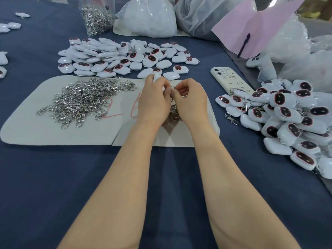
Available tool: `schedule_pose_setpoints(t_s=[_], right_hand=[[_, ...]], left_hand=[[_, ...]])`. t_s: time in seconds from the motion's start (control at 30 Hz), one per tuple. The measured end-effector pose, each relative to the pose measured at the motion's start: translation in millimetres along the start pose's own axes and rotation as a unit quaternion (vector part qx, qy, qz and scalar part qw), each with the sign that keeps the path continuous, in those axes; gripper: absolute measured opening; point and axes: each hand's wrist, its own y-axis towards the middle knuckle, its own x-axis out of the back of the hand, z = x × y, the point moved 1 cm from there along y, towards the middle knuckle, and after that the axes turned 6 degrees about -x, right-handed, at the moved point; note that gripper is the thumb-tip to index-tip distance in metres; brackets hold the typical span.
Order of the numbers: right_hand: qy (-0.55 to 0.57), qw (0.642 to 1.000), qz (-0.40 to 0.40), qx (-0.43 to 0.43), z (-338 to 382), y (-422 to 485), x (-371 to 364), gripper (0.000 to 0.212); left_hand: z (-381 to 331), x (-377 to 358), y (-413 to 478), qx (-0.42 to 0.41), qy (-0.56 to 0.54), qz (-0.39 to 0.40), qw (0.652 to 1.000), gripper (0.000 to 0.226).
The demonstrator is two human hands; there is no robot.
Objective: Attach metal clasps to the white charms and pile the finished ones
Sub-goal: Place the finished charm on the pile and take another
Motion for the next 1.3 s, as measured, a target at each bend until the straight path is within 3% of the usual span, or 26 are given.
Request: schedule_pose_setpoints(t_s=[0.4,0.87,1.3], right_hand=[[0.027,0.999,0.021,0.017,2.1,-3.3,-3.1,0.009],[0.086,0.996,0.01,0.035,0.4,-2.2,5.6,0.012],[-0.015,0.995,-0.02,0.101,5.0,-7.4,2.1,0.002]], left_hand=[[-3.3,-0.2,-0.8,0.02,0.005,-0.03,0.999,0.016],[0.4,-3.4,0.3,-0.019,-0.04,-0.014,0.999,0.015],[-5.4,2.4,-3.1,-0.007,0.016,0.01,1.0,0.019]])
